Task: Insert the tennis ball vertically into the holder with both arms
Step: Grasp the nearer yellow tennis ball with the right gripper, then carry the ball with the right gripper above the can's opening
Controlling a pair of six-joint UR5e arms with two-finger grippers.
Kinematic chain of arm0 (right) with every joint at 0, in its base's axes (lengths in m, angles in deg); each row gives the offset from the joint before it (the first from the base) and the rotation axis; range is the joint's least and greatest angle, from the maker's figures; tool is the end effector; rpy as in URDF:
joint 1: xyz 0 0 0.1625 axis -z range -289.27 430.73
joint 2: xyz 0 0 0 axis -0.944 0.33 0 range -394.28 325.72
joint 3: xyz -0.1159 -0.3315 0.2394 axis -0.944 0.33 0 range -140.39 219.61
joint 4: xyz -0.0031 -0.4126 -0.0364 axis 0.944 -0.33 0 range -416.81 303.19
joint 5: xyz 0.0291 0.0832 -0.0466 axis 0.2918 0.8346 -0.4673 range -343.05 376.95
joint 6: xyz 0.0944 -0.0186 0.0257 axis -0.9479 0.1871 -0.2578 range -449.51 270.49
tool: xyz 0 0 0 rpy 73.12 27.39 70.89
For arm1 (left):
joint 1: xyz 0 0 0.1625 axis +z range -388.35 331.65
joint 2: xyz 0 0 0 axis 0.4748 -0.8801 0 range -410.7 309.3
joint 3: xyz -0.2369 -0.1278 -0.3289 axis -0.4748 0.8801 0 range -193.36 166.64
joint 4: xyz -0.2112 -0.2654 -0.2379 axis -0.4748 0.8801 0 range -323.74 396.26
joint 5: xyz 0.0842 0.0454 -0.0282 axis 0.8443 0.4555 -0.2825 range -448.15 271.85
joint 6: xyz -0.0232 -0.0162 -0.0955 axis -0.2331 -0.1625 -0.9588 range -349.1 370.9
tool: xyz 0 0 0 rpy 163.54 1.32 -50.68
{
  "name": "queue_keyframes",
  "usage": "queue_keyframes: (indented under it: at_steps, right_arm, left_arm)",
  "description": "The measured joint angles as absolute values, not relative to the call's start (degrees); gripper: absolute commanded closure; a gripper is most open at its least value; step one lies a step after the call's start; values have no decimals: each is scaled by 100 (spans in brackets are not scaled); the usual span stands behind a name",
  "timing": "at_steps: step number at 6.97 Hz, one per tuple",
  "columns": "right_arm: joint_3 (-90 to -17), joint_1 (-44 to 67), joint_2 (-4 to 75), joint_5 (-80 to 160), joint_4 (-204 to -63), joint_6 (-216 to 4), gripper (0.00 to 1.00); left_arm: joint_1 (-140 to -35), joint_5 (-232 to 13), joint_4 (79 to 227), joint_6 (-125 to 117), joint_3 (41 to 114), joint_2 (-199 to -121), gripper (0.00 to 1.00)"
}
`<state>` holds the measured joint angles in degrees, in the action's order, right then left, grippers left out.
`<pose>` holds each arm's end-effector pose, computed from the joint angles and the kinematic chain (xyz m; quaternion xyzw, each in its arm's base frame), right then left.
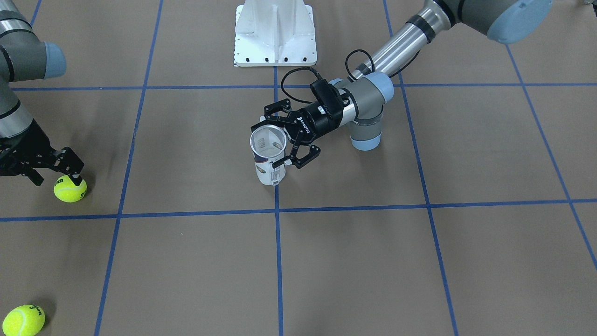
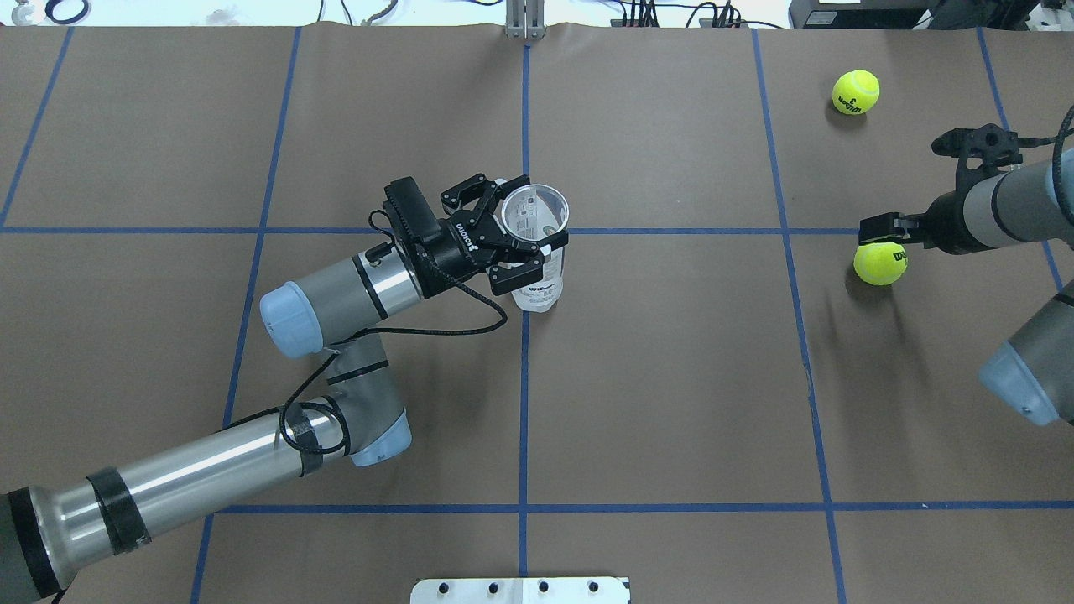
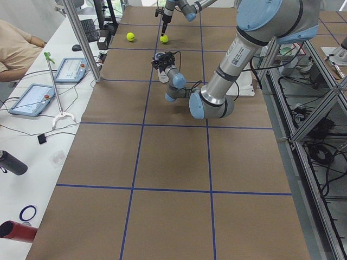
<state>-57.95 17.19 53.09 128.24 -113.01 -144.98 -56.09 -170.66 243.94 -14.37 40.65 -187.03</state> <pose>-0.2438 -0.4934 0.5152 0.1327 -0.3837 0.0823 0.9102 0.5599 -0.4598 0.2462 0.6676 0.5997 0.0830 0.4333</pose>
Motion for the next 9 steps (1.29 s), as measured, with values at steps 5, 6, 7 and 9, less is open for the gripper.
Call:
queue_keyframes:
  at_steps: [5,6,7,9]
  right_arm:
    - [-5028,1874,5306,12804,-10260,-14552,0]
    - [-4979,1945,5306,12751,-10211,-14570,3]
    - [-4962,2024,5307,12662,-10197,-14583,66]
    - [-4986,2093,5319,12612,-10208,-14600,100]
  left_arm:
    - [-5582,-17068,24369,-952,4078,-18693,1]
    - [-5579,-17068,24368,-950,4078,-18693,1]
    - [-5578,-17068,24368,-950,4078,-18693,1]
    - [-5571,-17068,24368,-949,4078,-18693,1]
